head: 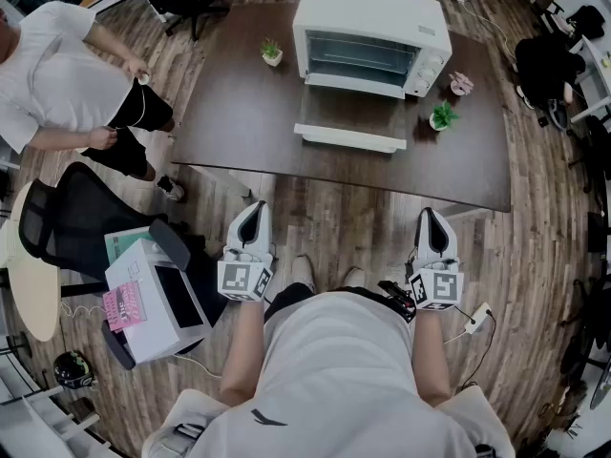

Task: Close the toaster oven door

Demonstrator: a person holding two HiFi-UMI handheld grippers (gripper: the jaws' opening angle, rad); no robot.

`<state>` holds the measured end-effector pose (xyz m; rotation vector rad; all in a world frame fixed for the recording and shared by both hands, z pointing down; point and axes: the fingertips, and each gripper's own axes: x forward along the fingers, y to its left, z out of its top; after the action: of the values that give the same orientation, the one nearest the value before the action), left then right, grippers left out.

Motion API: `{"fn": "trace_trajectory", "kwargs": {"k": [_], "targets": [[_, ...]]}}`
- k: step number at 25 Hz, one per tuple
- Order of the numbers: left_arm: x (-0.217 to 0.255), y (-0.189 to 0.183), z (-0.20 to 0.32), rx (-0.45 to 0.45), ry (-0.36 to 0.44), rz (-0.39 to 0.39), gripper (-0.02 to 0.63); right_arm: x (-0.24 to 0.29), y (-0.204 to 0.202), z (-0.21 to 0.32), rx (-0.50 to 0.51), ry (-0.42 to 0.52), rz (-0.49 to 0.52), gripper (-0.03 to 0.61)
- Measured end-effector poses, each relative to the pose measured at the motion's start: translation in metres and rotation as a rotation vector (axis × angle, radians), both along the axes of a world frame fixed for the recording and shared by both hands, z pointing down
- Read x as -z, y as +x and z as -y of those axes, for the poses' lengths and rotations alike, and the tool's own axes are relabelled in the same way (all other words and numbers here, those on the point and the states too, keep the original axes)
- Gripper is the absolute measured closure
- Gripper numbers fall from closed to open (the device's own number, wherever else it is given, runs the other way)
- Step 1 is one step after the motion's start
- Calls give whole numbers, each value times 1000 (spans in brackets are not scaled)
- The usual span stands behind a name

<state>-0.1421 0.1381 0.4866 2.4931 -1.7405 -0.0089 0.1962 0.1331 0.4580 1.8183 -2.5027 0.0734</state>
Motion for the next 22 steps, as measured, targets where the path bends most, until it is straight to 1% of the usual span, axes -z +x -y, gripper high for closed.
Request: {"fn": "trace_trajectory", "kwargs": {"k": [11, 17, 22], "targets": [[0, 1, -4, -2, -11, 0, 625, -1, 3, -4, -10, -7, 6, 578], [-2, 1, 2, -2, -9, -5, 626, 2, -2, -1, 10, 5, 26, 577], [-7, -3, 3, -12, -20, -16, 625, 2, -6, 0, 3, 1, 11, 577]]}}
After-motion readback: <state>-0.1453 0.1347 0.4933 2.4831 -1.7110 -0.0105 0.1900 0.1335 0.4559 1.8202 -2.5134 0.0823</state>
